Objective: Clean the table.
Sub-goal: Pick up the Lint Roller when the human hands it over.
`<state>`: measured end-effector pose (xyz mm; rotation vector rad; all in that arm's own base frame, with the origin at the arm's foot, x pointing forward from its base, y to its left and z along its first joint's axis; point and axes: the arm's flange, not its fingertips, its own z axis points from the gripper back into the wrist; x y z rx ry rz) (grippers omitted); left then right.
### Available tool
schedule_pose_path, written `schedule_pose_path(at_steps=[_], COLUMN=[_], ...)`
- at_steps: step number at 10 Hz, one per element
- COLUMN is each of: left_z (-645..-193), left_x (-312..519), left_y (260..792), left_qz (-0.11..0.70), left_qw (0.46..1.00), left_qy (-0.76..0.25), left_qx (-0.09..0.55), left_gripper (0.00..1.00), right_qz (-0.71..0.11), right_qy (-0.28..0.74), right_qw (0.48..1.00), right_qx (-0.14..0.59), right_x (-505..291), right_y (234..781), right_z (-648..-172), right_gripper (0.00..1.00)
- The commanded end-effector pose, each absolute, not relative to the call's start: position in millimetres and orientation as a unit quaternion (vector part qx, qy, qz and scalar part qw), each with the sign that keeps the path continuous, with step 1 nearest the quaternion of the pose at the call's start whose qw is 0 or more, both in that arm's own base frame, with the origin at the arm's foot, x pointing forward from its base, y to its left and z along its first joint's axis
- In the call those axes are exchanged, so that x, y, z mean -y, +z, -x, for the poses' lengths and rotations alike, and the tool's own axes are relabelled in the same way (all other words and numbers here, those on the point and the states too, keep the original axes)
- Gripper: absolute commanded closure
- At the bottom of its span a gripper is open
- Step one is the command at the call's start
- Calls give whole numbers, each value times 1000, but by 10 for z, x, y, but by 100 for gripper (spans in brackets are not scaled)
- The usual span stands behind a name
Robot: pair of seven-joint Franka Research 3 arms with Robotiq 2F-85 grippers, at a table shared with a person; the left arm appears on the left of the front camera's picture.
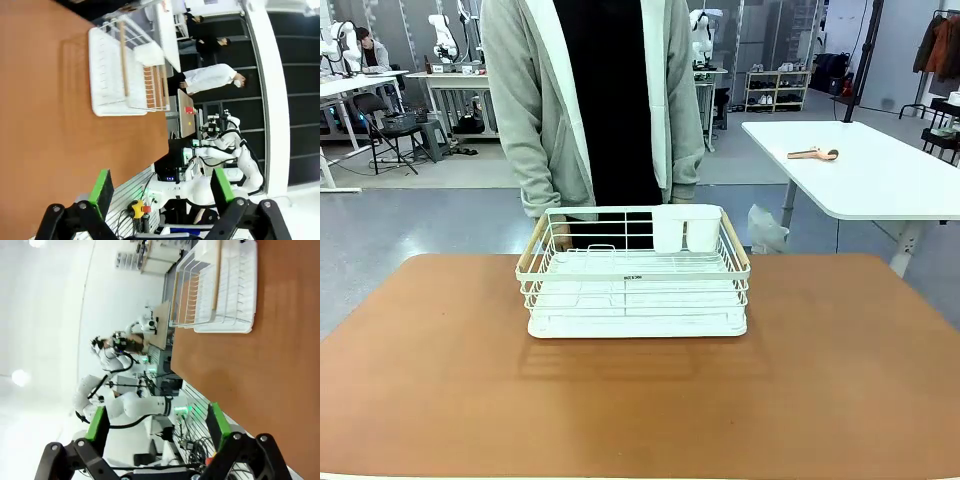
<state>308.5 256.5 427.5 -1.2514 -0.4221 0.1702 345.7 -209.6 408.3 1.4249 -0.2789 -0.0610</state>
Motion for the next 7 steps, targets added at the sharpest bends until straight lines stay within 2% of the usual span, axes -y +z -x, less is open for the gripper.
schedule_pose_path(at_steps=[1,3,4,7], left_z=[-3286,-3279,-3282,-3282], left_x=[-2559,-2586,-2543,-2543], left_y=[4187,4170,3963,3963], left_qz=[587,581,581,581], left_qw=[782,785,787,787], left_qy=[85,99,99,99], left_qx=[191,193,182,182], left_gripper=[0,0,0,0], right_qz=[-654,-643,-658,-658], right_qy=[-20,-11,-39,-39], right_qw=[747,755,744,744], right_qx=[120,126,110,110], right_x=[2162,2157,2120,2120], right_y=[3986,3959,3783,3783], right_z=[-3683,-3683,-3639,-3639], right_gripper=[0,0,0,0])
